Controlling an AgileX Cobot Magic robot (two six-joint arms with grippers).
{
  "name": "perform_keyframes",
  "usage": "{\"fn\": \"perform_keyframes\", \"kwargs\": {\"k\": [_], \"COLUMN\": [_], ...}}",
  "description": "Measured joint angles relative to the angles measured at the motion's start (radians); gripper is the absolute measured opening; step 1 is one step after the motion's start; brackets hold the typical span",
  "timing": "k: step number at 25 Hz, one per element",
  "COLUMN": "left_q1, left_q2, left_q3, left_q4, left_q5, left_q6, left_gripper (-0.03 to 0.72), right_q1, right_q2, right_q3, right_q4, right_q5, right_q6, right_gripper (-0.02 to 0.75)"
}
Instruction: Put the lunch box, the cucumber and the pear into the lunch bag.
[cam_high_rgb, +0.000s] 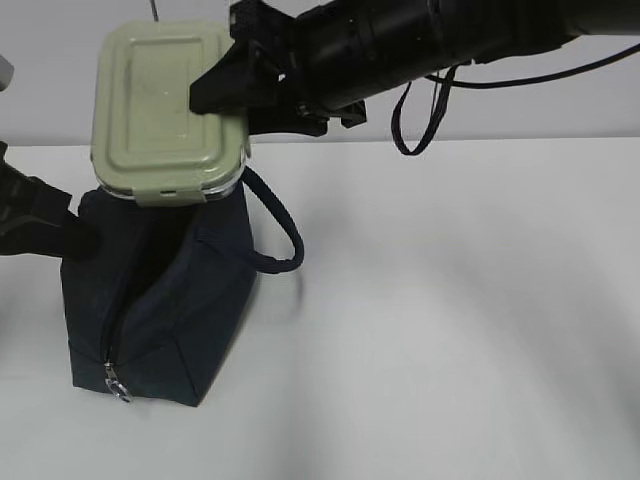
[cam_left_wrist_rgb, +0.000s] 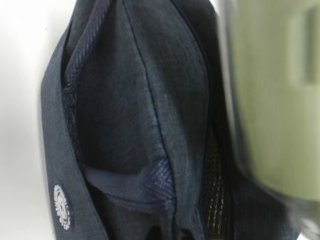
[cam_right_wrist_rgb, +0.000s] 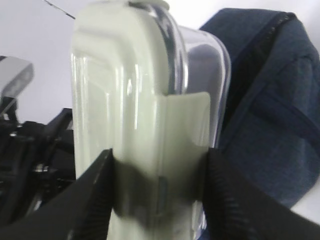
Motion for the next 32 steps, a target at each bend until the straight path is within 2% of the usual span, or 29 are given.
{"fn": "perform_keyframes", "kwargs": {"k": [4, 9, 10, 12, 16, 26, 32], "left_q1": [0.0, 0.0, 0.0, 0.0, 0.0, 0.0, 0.0], "left_q2": [0.0, 0.0, 0.0, 0.0, 0.0, 0.0, 0.0], "left_q3": [0.0, 0.0, 0.0, 0.0, 0.0, 0.0, 0.0], "left_q4": [0.0, -0.005, -0.009, -0.009, -0.009, -0.003, 0.0], "left_q5": [0.0, -0.002, -0.002, -0.004, -0.005, -0.008, -0.012], "left_q6": [0.0, 0.0, 0.0, 0.0, 0.0, 0.0, 0.0], "left_gripper": [0.003, 0.003, 0.003, 0.003, 0.003, 0.003, 0.003], "right_q1": [0.018, 0.02, 0.02, 0.02, 0.04, 0.154, 0.159], "right_q2": [0.034, 0.037, 0.04, 0.044, 0.071, 0.221, 0.231], "right_q3": [0.0, 0.0, 0.0, -0.002, -0.009, -0.139, -0.185], "right_q4": [-0.129, -0.513, -0.547, -0.561, -0.516, -0.457, -0.492], "right_q5": [-0.028, 0.008, 0.017, 0.019, -0.003, -0.03, -0.006], "right_q6": [0.107, 0.387, 0.416, 0.449, 0.463, 0.472, 0.452], "right_gripper": [0.372, 0.372, 0.372, 0.372, 0.372, 0.374, 0.467]}}
